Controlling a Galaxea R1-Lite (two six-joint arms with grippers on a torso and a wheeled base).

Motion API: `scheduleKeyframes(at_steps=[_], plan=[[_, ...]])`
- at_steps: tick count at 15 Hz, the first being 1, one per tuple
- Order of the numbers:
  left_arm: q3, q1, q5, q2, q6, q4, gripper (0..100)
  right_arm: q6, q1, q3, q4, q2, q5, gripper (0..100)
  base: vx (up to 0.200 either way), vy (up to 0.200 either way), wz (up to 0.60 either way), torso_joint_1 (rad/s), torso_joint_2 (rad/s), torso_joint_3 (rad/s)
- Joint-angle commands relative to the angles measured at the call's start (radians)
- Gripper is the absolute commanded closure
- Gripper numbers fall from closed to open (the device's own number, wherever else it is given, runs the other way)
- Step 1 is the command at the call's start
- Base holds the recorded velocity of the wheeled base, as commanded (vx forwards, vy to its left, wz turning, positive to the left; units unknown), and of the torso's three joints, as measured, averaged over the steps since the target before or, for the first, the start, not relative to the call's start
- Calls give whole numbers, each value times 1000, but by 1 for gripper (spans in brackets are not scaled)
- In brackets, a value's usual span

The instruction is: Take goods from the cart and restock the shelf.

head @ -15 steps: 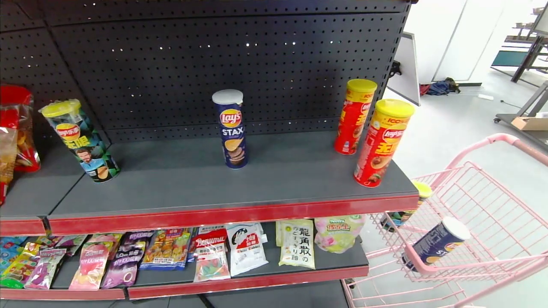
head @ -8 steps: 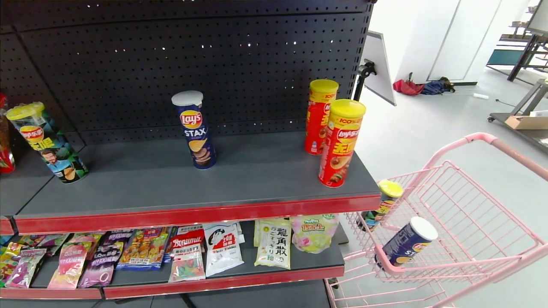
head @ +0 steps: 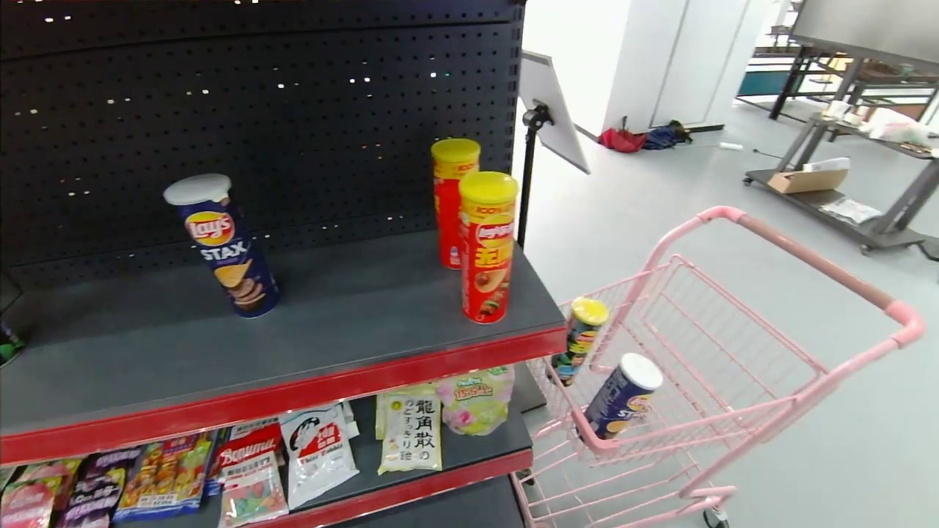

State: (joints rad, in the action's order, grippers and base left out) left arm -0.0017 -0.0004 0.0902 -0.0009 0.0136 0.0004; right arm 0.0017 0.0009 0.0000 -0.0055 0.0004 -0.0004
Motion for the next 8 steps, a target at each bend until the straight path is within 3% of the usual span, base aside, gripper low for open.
scheduleKeyframes(at_steps=[1, 4, 8], plan=[[0, 0, 0, 1, 2, 0, 0, 0, 1, 0, -1, 0, 0, 0, 0, 0, -600, 2, 2, 7], [0, 0, 0, 1, 2, 1, 0, 0, 1, 0, -1, 0, 0, 0, 0, 0, -600, 1, 1, 2], [0, 0, 0, 1, 0, 1, 0, -3, 1, 0, -1, 0, 0, 0, 0, 0, 0, 0, 0, 0]])
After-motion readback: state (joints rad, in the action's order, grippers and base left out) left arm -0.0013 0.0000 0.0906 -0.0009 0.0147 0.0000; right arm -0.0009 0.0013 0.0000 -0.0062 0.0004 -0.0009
